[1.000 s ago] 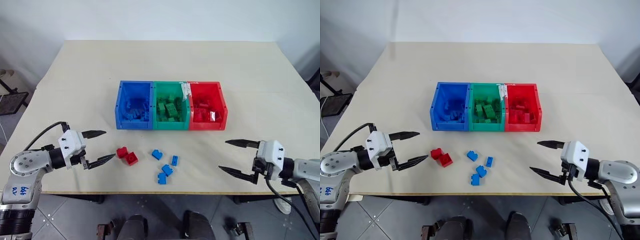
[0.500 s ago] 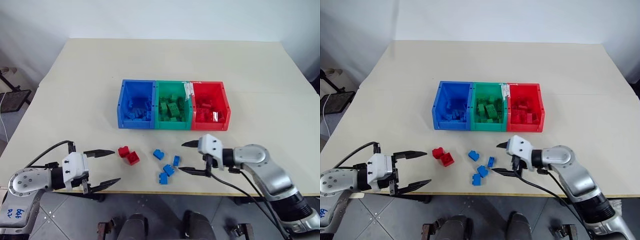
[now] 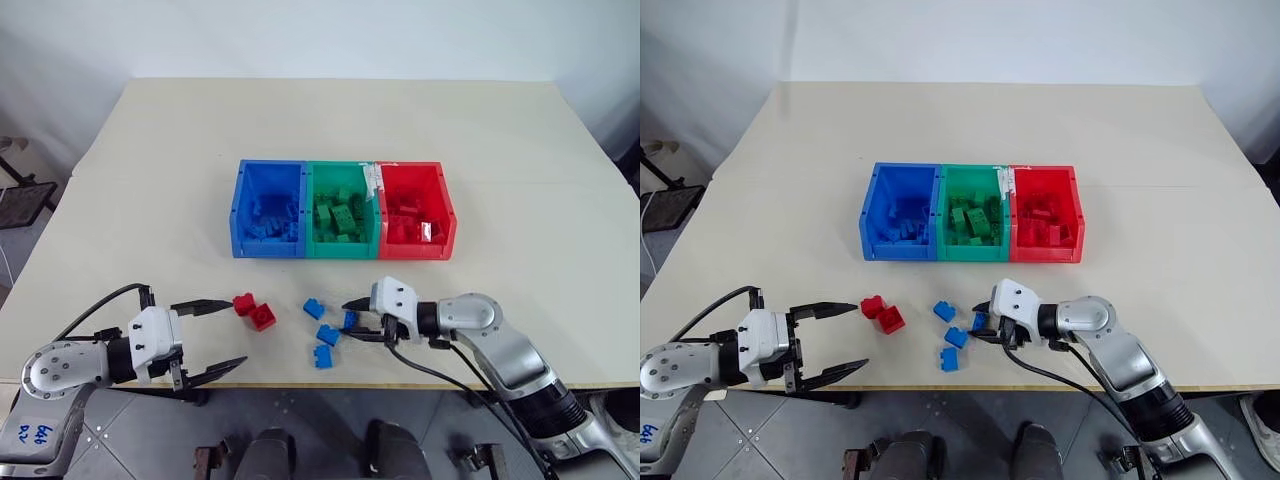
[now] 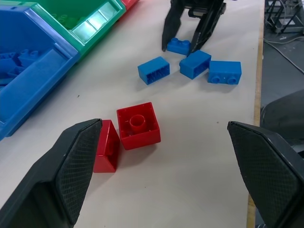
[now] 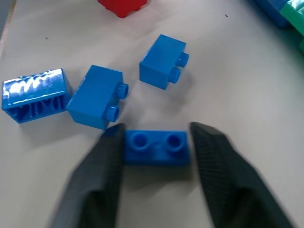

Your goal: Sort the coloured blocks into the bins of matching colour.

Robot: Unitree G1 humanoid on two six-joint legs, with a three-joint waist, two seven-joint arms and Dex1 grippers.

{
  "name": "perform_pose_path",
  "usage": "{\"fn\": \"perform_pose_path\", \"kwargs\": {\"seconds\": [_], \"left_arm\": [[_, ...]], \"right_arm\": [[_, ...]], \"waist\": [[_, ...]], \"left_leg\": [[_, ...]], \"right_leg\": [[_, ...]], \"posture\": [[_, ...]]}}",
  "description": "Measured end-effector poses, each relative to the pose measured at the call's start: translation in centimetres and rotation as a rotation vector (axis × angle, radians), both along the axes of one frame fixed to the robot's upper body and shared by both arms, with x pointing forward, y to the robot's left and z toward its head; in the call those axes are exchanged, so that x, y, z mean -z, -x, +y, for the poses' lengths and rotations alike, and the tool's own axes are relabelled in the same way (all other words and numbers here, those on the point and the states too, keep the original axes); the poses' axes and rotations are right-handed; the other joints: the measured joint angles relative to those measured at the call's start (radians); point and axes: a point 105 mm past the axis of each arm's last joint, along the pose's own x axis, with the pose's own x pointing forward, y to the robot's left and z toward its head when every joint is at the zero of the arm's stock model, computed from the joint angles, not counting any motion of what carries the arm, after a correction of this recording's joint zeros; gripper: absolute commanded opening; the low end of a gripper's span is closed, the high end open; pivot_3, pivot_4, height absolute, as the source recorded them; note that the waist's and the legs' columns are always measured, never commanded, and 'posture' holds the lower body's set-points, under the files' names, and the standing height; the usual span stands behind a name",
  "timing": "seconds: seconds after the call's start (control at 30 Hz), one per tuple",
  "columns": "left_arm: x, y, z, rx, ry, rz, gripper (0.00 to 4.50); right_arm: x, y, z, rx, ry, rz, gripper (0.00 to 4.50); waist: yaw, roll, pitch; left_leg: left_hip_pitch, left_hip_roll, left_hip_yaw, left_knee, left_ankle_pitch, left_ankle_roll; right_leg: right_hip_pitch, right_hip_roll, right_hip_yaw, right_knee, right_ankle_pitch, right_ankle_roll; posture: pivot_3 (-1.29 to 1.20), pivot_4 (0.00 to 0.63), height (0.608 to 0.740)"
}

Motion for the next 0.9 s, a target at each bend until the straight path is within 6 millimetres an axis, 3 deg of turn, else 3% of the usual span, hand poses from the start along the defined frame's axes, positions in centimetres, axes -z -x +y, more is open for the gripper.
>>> {"fn": "perform_pose_path", "kwargs": {"seconds": [0.13, 0.23, 0.37, 0.43, 0.53, 0.67, 0.8, 0.9], "left_arm": [[-0.2, -0.3, 0.0, -0.038, 0.044, -0.013, 4.5], [-0.5, -0.6, 0.5, -0.093, 0.088, -0.005, 4.5], [-1.3, -1.1, 1.3, -0.196, 0.162, -0.039, 4.5], [-1.7, -1.3, 1.7, -0.24, 0.185, -0.055, 4.5], [-1.8, -1.3, 3.0, -0.32, 0.208, -0.059, 4.5], [-2.1, -1.3, 3.8, -0.371, 0.225, -0.067, 4.5], [-2.1, -1.3, 3.9, -0.38, 0.228, -0.069, 4.5], [-2.1, -1.3, 3.9, -0.381, 0.23, -0.069, 4.5]], "right_arm": [[-0.7, -0.5, -1.0, 0.033, -0.012, -0.001, 1.43], [-3.4, -1.4, -0.4, 0.037, -0.119, 0.005, 1.43], [-10.3, -3.2, 4.2, -0.012, -0.33, -0.082, 1.43], [-12.8, -3.5, 6.5, -0.058, -0.373, -0.127, 1.43], [-14.1, -5.7, 9.0, -0.031, -0.37, -0.152, 1.43], [-13.7, -8.4, 11.5, 0.03, -0.324, -0.169, 1.43], [-12.7, -10.1, 12.8, 0.074, -0.313, -0.132, 2.76], [-12.7, -10.3, 13.2, 0.061, -0.31, -0.16, 3.8]], "waist": [[0.0, 0.0, 0.0], [-0.006, 0.0, 0.0], [-0.03, 0.001, 0.0], [-0.03, 0.001, 0.0], [-0.032, 0.0, 0.0], [-0.029, 0.001, 0.0], [-0.039, 0.001, 0.001], [-0.041, 0.001, 0.001]], "left_leg": [[0.0, 0.0, 0.0, 0.0, 0.0, 0.0], [0.0, 0.001, 0.001, 0.0, 0.0, 0.0], [0.001, 0.003, 0.003, 0.0, 0.0, -0.002], [0.002, 0.004, 0.003, 0.0, -0.001, -0.003], [0.002, 0.004, 0.003, 0.0, -0.002, -0.003], [0.002, 0.004, 0.003, 0.0, -0.002, -0.003], [0.002, 0.006, 0.004, -0.001, -0.002, -0.004], [0.002, 0.01, 0.004, 0.0, -0.004, -0.007]], "right_leg": [[-0.001, 0.0, 0.001, 0.0, 0.0, 0.0], [-0.002, 0.0, 0.001, 0.001, 0.0, -0.001], [-0.004, 0.002, 0.003, 0.005, 0.0, -0.002], [-0.005, 0.003, 0.004, 0.007, -0.001, -0.002], [-0.005, 0.003, 0.004, 0.007, -0.001, -0.002], [-0.005, 0.004, 0.004, 0.007, -0.001, -0.003], [-0.006, 0.006, 0.004, 0.007, -0.001, -0.003], [-0.006, 0.01, 0.004, 0.007, -0.002, -0.004]], "posture": [[0.0, 0.15, 0.74], [0.0, 0.15, 0.74], [0.0, 0.15, 0.74], [0.0, 0.15, 0.74], [0.0, 0.15, 0.74], [0.0, 0.15, 0.74], [0.0, 0.15, 0.74], [0.0, 0.15, 0.74]]}}
